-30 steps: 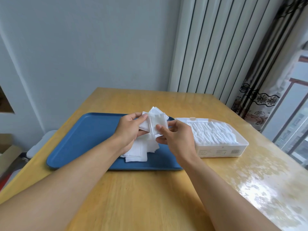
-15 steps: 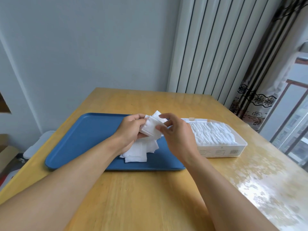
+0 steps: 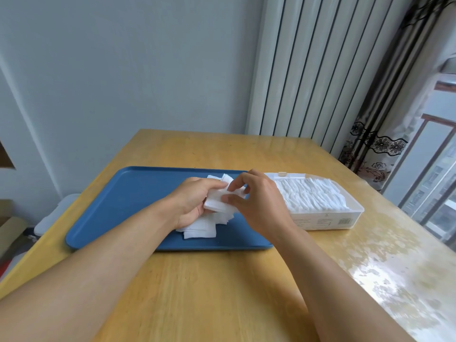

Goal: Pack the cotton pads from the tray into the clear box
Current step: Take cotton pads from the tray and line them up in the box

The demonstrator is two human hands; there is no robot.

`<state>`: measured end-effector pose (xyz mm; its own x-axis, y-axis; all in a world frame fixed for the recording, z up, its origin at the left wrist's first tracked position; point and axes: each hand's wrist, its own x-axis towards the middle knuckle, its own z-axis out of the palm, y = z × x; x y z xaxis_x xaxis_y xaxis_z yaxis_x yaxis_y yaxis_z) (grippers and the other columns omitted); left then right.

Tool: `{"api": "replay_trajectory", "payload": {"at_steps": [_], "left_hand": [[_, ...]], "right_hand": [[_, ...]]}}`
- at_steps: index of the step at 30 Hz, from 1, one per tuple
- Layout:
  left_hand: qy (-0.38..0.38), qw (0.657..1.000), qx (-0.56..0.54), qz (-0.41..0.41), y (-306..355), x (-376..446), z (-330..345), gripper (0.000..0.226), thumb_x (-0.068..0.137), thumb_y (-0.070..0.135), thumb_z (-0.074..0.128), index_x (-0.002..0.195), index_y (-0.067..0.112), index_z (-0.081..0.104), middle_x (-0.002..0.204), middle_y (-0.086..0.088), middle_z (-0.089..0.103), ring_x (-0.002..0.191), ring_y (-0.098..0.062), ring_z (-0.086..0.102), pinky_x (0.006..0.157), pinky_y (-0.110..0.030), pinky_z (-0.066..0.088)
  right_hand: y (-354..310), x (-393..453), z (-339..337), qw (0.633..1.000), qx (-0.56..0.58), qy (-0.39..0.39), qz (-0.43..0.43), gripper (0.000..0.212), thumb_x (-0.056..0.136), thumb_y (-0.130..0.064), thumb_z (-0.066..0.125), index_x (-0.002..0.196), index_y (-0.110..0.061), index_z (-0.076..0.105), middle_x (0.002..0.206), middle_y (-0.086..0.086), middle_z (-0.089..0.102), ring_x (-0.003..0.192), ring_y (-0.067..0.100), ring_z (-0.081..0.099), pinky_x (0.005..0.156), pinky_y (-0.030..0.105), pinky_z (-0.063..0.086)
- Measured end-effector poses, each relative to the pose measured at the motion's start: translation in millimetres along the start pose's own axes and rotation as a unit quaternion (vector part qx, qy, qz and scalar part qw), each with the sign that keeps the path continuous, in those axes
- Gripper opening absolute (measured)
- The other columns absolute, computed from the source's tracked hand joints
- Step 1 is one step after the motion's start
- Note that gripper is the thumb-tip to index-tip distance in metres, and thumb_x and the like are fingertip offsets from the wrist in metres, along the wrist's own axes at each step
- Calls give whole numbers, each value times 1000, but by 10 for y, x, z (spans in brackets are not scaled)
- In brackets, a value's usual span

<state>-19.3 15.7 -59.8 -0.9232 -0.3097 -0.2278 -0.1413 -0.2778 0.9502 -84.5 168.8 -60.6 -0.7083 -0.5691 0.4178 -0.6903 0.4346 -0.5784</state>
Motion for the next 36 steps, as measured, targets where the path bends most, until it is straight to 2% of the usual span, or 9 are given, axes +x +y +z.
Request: {"api": "replay_trajectory", "payload": {"at_steps": [3, 6, 12, 18, 22, 26, 31, 34, 36], "left_hand": [[50, 998, -6, 26, 18, 30, -17, 15, 97, 10, 62, 102, 0, 72, 85, -13, 72, 69, -22, 70, 78, -41, 57], [74, 995, 7, 65, 39, 55, -72, 15, 101, 4, 55, 93, 5, 68, 71, -4, 69, 58, -15, 69, 66, -30, 58], [-2, 996, 27, 82, 68, -17, -45, 26, 101, -2, 47, 110, 0, 72, 100, -19, 76, 85, -25, 75, 75, -32, 63], [-52, 996, 16, 75, 131, -66, -2, 39, 98, 34, 61, 115, 0, 71, 106, -23, 75, 97, -32, 75, 83, -38, 62], [-73, 985, 109, 114, 105, -81, -18, 32, 90, -1, 71, 121, 2, 67, 105, -22, 76, 94, -28, 76, 81, -32, 63], [-75, 978, 148, 130, 132, -106, -38, 35, 89, -5, 71, 122, 2, 61, 99, -23, 77, 87, -26, 76, 76, -31, 62], [28, 983, 100, 154, 184, -77, -48, 44, 85, 7, 79, 124, 12, 57, 104, -17, 77, 81, -21, 74, 65, -27, 57], [-7, 979, 140, 149, 219, -96, -92, 49, 84, 10, 81, 125, 17, 56, 102, -12, 78, 87, -20, 73, 68, -25, 54], [-44, 976, 173, 127, 268, -115, -151, 49, 85, 11, 80, 127, 18, 57, 101, -8, 79, 89, -20, 72, 75, -28, 56]], "right_hand": [[-16, -19, -28, 1000, 7, -7, -7, 12, 91, -33, 73, 93, -27, 63, 85, -23, 53, 90, 4, 50, 72, 26, 42], [4, 3, -53, 995, 99, 14, 19, 12, 93, -24, 71, 93, -26, 60, 84, -16, 62, 77, 0, 55, 61, 16, 39], [17, 45, -53, 975, 215, 17, 57, 15, 93, -17, 73, 106, -22, 67, 83, -6, 70, 61, 1, 61, 60, 15, 47], [58, 60, -69, 977, 201, 32, 64, 14, 92, -19, 74, 104, -23, 68, 81, -7, 69, 61, -1, 59, 60, 13, 44], [64, 84, -123, 985, 152, 17, 75, 20, 94, -35, 70, 112, -28, 71, 90, -11, 65, 66, -4, 56, 58, 11, 41], [85, 79, -179, 984, 152, -20, 94, 23, 95, -44, 66, 98, -23, 76, 82, -14, 68, 59, -4, 55, 50, 10, 36], [89, 66, -147, 967, 217, -37, 125, 27, 90, -45, 73, 90, -18, 71, 84, -4, 71, 72, 11, 62, 65, 28, 47], [24, 46, -125, 965, 235, -55, 104, 28, 88, -45, 74, 95, -19, 71, 87, -4, 74, 74, 6, 66, 70, 29, 53], [11, 52, -100, 962, 255, -40, 94, 27, 89, -40, 75, 96, -14, 70, 90, 7, 76, 76, 12, 67, 77, 42, 56]]}}
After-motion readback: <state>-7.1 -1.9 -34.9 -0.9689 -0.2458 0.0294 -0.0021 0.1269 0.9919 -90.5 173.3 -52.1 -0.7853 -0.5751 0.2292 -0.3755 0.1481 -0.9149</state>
